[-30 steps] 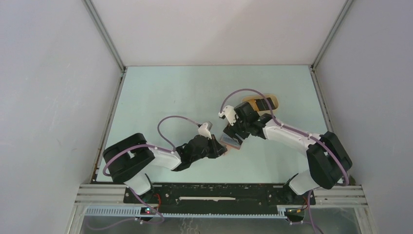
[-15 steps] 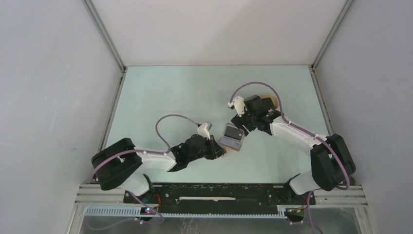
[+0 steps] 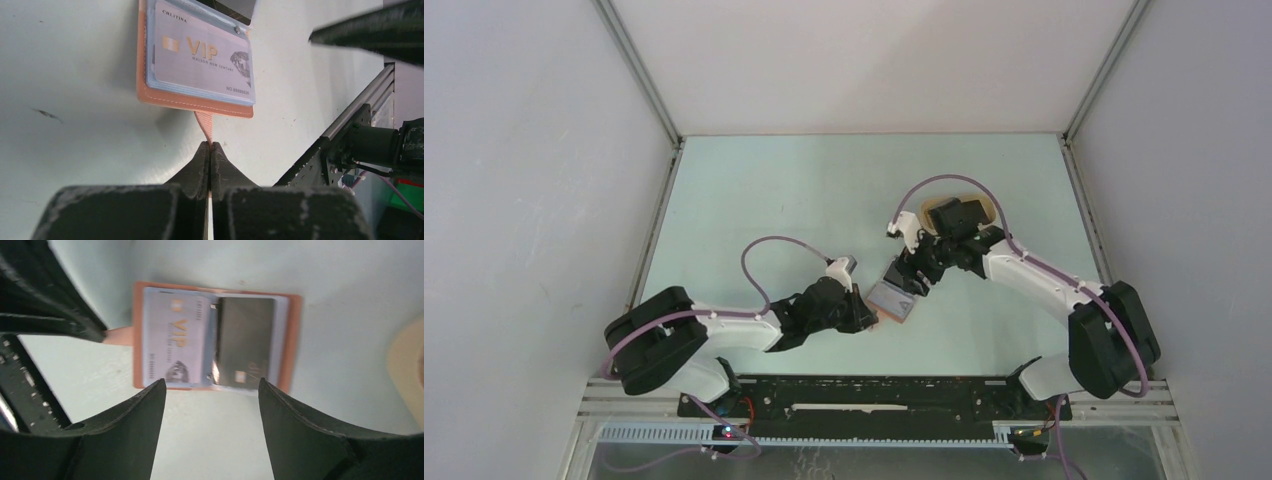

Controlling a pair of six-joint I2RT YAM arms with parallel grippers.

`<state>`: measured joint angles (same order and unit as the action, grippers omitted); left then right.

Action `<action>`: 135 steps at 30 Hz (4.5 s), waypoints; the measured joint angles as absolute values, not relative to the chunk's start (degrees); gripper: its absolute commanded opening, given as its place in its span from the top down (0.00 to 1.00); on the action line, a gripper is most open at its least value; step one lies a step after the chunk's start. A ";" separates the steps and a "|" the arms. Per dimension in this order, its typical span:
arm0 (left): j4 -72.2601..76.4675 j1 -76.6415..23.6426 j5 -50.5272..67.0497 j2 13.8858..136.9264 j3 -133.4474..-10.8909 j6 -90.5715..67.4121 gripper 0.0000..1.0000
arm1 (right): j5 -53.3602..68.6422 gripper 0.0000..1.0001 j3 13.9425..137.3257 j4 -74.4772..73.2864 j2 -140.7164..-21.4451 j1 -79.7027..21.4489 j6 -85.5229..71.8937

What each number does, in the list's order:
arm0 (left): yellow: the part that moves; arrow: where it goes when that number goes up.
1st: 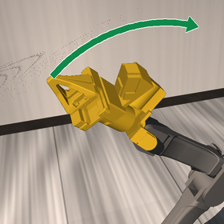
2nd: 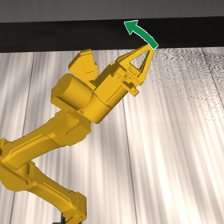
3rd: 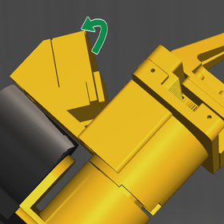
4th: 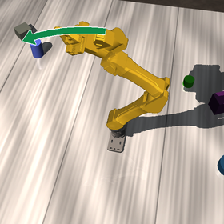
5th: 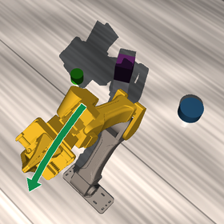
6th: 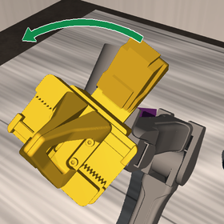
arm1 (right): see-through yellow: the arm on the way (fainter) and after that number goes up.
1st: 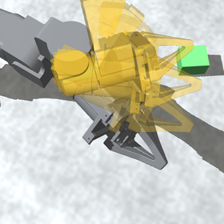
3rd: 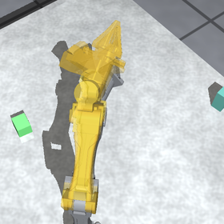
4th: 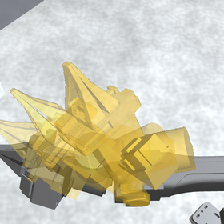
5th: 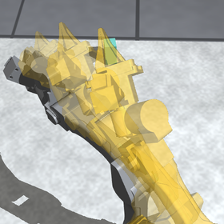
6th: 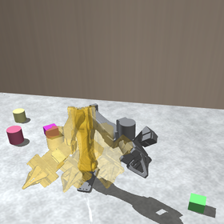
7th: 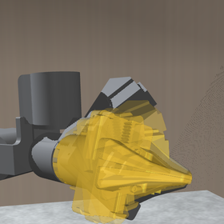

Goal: Put the credit cards into the card holder
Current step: Open the card holder at the center of the board.

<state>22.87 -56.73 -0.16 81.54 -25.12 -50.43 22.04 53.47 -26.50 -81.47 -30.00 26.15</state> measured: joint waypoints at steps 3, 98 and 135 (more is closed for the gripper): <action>22.26 -56.71 -0.19 81.01 -25.12 -50.26 1.00 | 24.29 0.23 53.47 -27.03 -82.52 -32.62 26.79; 18.13 -56.49 3.42 81.78 -25.19 -47.51 1.00 | 11.11 0.26 54.89 -23.88 -89.47 -29.21 22.00; 16.86 -55.72 1.48 66.92 -22.39 -47.00 0.69 | 49.74 0.56 62.33 -41.54 -98.54 -27.07 27.44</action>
